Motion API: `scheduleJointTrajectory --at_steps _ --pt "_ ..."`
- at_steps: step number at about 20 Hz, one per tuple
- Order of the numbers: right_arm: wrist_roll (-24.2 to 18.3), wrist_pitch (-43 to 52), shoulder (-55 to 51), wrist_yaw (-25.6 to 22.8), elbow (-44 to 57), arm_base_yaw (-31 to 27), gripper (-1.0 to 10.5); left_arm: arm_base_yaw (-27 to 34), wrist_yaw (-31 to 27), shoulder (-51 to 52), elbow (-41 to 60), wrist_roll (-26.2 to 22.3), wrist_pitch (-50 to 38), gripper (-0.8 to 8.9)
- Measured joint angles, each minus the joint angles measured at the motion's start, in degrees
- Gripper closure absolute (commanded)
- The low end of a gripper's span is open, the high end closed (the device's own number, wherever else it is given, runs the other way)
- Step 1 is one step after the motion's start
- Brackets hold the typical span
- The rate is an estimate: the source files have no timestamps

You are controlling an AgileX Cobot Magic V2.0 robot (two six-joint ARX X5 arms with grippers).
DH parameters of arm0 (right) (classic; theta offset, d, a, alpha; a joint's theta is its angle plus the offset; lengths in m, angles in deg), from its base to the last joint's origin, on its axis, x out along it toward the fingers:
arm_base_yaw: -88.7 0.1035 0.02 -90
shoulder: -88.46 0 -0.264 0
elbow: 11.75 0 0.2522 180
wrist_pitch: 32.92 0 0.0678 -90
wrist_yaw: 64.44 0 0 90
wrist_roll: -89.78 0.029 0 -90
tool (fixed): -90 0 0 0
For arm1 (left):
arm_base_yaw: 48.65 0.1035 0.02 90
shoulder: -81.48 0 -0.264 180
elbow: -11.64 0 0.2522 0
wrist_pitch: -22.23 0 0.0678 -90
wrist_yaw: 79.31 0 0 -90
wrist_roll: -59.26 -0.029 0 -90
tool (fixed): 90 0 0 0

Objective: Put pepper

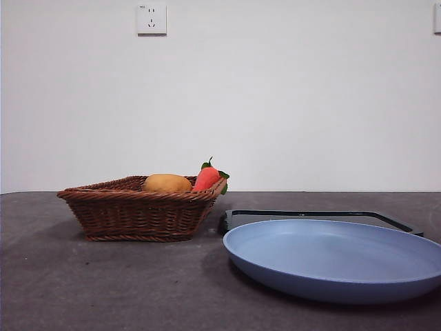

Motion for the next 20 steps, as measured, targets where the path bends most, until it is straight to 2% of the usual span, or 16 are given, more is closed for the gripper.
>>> scheduleJointTrajectory --at_steps 5,9,14,20 --pt "2.5 -0.2 4.3 0.6 -6.9 0.0 9.4 0.0 0.0 -1.5 -6.8 1.3 1.4 8.07" --pt "1.7 -1.6 10.5 4.0 -13.7 0.0 9.4 0.0 0.5 -6.5 -12.2 1.6 3.8 8.07" --pt "-2.8 -12.4 19.7 7.6 -24.8 0.1 9.4 0.0 6.8 -15.6 -20.4 -0.7 7.8 8.07" --pt "-11.3 -32.2 29.6 9.1 -39.2 0.1 9.4 0.0 13.9 -26.6 -31.0 -8.9 18.9 8.07"
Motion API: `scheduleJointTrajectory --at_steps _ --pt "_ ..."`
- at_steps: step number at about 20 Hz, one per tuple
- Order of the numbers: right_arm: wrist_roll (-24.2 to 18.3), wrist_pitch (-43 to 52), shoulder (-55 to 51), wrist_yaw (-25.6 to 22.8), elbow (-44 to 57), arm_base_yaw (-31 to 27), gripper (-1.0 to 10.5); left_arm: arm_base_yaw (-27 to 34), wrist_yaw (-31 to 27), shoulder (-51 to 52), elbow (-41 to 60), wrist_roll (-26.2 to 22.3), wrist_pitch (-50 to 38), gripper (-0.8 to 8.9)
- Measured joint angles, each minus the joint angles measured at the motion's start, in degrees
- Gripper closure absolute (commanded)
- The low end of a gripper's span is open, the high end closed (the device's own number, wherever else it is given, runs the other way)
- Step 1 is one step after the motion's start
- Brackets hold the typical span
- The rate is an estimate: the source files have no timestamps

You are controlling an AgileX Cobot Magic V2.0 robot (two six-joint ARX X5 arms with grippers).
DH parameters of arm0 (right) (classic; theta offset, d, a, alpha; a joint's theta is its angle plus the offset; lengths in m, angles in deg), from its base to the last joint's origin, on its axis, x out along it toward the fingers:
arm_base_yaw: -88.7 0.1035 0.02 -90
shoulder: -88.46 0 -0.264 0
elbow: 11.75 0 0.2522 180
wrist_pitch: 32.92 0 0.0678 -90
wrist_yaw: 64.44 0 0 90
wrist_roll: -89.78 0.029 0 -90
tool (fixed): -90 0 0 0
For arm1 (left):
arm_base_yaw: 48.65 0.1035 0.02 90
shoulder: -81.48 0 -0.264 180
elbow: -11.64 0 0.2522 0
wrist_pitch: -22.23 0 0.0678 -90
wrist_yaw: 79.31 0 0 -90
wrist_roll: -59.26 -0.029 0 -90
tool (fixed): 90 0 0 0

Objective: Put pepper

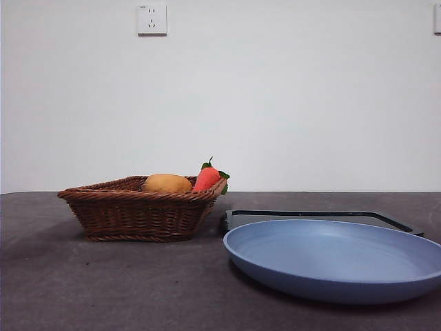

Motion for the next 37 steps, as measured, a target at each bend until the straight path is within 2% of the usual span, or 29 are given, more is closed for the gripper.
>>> scheduleJointTrajectory --at_steps 7,10,11,12,14,15,16,22,37 --pt "-11.8 -22.9 7.2 0.0 -11.2 0.0 9.4 -0.2 2.5 -10.1 -9.6 -13.2 18.0 8.07" --pt "-14.8 -27.6 8.6 0.0 -11.5 0.0 9.3 -0.5 2.6 -11.0 -10.5 -16.3 20.5 8.03" --pt "-15.1 -27.6 9.0 0.0 -11.5 0.0 9.3 -0.5 2.6 -11.0 -10.6 -16.7 20.5 7.94" --pt "-15.3 -27.6 9.3 0.0 -11.5 0.0 9.1 -0.6 2.6 -11.0 -10.6 -16.7 20.5 7.37" --pt "-15.5 -27.6 9.7 0.0 -11.5 0.0 7.7 -0.5 2.6 -11.0 -10.7 -16.7 20.5 5.43" --pt "-15.5 -27.6 10.0 0.0 -11.5 0.0 6.9 -0.5 2.6 -11.0 -10.7 -16.7 20.5 4.92" --pt "-15.3 -27.6 10.5 0.0 -11.5 0.0 6.4 -0.6 2.6 -11.0 -10.7 -16.7 20.5 4.89" --pt "-15.0 -26.6 16.8 0.0 -11.5 0.0 6.5 -0.6 2.7 -11.0 -10.7 -16.7 20.5 4.89" --pt "-15.0 -11.0 52.1 -0.1 -11.6 2.8 6.5 -0.6 2.7 -11.0 -10.7 -16.7 20.4 4.89"
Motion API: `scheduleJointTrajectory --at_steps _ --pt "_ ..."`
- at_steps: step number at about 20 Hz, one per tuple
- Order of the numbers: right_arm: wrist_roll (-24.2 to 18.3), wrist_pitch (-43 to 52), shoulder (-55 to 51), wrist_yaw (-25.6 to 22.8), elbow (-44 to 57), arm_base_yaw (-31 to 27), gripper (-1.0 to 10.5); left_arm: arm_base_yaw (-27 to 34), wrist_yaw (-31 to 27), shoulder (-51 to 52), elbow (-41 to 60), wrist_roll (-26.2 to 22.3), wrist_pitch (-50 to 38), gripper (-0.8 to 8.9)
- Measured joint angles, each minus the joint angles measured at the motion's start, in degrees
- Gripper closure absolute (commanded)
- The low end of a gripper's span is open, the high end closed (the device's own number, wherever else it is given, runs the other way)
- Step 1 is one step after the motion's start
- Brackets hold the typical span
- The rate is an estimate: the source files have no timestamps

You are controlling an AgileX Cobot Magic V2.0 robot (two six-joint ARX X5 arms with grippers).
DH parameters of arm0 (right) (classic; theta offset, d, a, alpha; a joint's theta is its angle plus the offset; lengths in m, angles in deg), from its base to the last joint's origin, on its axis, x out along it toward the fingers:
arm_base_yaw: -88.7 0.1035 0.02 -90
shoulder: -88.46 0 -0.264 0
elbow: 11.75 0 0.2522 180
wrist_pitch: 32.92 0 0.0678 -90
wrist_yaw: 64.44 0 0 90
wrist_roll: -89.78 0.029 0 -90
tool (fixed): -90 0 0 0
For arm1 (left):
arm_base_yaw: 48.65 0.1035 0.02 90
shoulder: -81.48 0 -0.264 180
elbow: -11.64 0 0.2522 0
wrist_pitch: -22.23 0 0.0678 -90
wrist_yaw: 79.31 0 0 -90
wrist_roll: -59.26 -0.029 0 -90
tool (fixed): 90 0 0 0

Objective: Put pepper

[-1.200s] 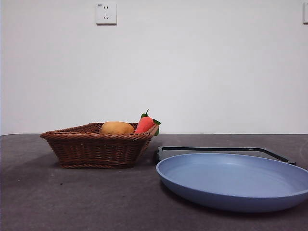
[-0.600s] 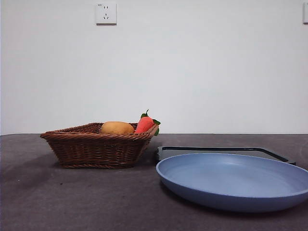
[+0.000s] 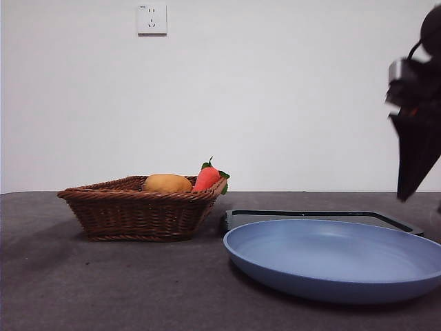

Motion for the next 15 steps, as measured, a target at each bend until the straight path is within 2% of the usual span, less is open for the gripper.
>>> scheduleJointTrajectory --at_steps 4,13,15 --pt "0.0 2.7 5.3 0.0 0.0 1.2 6.5 0.0 0.0 0.0 0.0 0.0 0.0 4.9" --pt "0.0 5.5 9.4 0.0 0.0 2.8 9.5 0.0 0.0 0.0 0.0 0.5 0.0 4.9" --pt "-0.1 5.6 9.4 0.3 0.0 2.8 9.4 0.0 -0.2 0.0 0.0 0.5 0.0 4.9"
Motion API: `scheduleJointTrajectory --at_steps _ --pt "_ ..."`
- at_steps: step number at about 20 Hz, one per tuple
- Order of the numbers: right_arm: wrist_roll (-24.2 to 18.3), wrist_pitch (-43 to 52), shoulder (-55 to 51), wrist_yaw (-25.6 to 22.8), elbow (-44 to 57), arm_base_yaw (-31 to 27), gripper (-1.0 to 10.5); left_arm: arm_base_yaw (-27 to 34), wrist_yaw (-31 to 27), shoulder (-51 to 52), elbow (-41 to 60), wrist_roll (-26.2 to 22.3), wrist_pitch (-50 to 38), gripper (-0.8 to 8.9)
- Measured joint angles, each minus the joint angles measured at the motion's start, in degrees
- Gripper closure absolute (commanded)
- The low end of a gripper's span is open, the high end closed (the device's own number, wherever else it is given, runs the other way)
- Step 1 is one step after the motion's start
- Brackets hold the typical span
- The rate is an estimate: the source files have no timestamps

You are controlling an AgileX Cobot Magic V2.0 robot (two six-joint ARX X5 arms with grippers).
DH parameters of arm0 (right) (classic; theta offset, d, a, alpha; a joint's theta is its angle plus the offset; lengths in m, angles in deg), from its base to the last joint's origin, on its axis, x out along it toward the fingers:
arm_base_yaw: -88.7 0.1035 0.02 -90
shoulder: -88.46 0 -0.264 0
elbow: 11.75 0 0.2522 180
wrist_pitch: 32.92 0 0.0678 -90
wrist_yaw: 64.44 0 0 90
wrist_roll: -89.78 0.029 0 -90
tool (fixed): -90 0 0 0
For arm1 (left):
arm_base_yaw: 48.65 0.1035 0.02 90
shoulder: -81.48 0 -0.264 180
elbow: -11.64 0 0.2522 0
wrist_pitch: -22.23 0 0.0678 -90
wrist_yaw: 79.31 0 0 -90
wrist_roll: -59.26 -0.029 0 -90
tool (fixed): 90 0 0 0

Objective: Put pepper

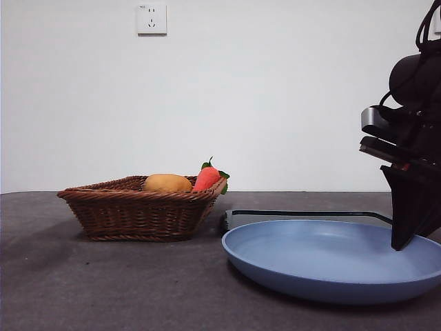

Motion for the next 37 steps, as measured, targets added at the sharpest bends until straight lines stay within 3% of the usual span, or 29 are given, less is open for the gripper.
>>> scheduleJointTrajectory --at_steps 4,8,14,18,26,37 --pt "0.1 -0.2 -0.7 0.2 0.0 -0.1 9.4 -1.3 -2.7 -1.7 -0.6 2.1 -0.8 4.9" --pt "0.5 -0.1 -7.8 -0.4 0.0 -0.1 9.4 -6.4 -8.2 -8.4 -3.6 5.5 -3.9 4.9" --pt "1.0 -2.9 -21.2 -0.5 0.0 -3.2 9.4 -18.4 -21.2 -25.2 -13.2 13.1 -8.6 4.9" --pt "1.7 -3.3 -28.6 -0.5 0.0 -4.3 9.4 -24.0 -29.5 -40.4 -23.2 15.6 -9.2 4.9" --pt "2.2 -5.4 -35.5 -0.5 0.0 -4.5 9.4 -25.4 -35.6 -64.5 -39.0 20.2 -4.2 4.9" --pt "2.2 -5.7 -36.1 -0.5 0.0 -4.5 9.4 -25.7 -35.9 -74.9 -41.0 24.0 -8.3 4.9"
